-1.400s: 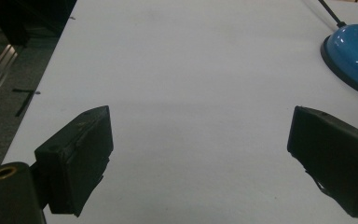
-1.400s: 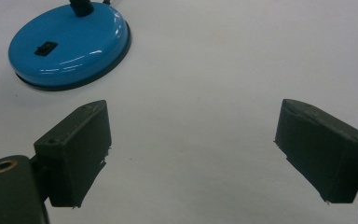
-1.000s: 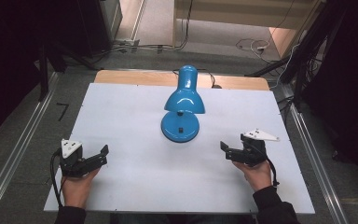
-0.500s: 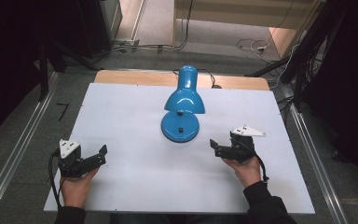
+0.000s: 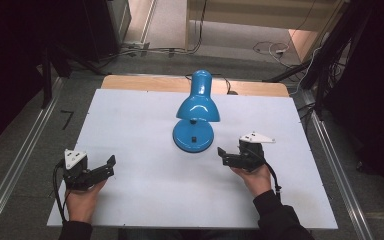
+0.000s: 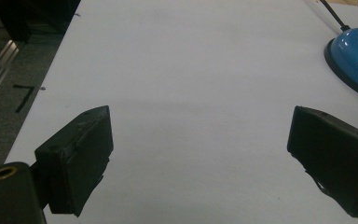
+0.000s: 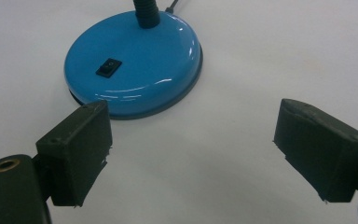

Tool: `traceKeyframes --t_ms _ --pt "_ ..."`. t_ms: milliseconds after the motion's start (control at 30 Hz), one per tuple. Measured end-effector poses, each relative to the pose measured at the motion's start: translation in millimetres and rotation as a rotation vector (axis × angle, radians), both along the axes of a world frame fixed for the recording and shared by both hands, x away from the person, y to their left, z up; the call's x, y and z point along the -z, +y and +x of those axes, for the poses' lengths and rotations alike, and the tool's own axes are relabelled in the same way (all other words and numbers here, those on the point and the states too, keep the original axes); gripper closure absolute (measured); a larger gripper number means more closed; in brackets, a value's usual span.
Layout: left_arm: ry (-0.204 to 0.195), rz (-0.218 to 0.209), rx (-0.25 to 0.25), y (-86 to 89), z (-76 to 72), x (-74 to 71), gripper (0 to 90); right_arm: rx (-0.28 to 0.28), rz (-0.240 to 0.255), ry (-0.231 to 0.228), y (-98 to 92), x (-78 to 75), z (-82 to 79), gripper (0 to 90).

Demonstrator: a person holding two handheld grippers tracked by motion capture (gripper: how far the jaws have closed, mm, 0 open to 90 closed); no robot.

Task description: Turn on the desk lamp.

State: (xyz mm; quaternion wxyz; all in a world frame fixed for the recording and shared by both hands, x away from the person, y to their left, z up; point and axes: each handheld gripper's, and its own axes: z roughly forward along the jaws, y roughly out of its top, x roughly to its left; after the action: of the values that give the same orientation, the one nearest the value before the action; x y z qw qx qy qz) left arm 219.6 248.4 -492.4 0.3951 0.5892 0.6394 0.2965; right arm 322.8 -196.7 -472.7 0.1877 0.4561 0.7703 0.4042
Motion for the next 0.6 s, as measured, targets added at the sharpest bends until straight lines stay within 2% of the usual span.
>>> traceKeyframes --t_ms 67,167,267,400,600 --pt "0.001 -0.001 0.0 0.4 -0.1 -0.2 7.4 0.001 -0.006 -0.002 3.4 0.5 1.5 9.9" --pt "0.0 -0.006 0.001 1.6 -0.4 0.0 7.4 0.014 0.015 0.024 8.4 0.5 5.1 7.9" --pt "-0.001 -0.01 -0.002 1.9 -0.7 -0.2 7.4 0.039 0.019 0.015 10.5 1.0 7.1 6.2" --pt "-0.002 -0.01 -0.004 2.6 -0.8 -0.1 7.4 0.07 0.026 -0.019 11.5 -0.4 7.7 6.2" --pt "-0.002 -0.01 -0.003 2.1 -0.4 -0.3 7.4 0.07 0.005 -0.009 17.2 1.8 9.8 6.3"
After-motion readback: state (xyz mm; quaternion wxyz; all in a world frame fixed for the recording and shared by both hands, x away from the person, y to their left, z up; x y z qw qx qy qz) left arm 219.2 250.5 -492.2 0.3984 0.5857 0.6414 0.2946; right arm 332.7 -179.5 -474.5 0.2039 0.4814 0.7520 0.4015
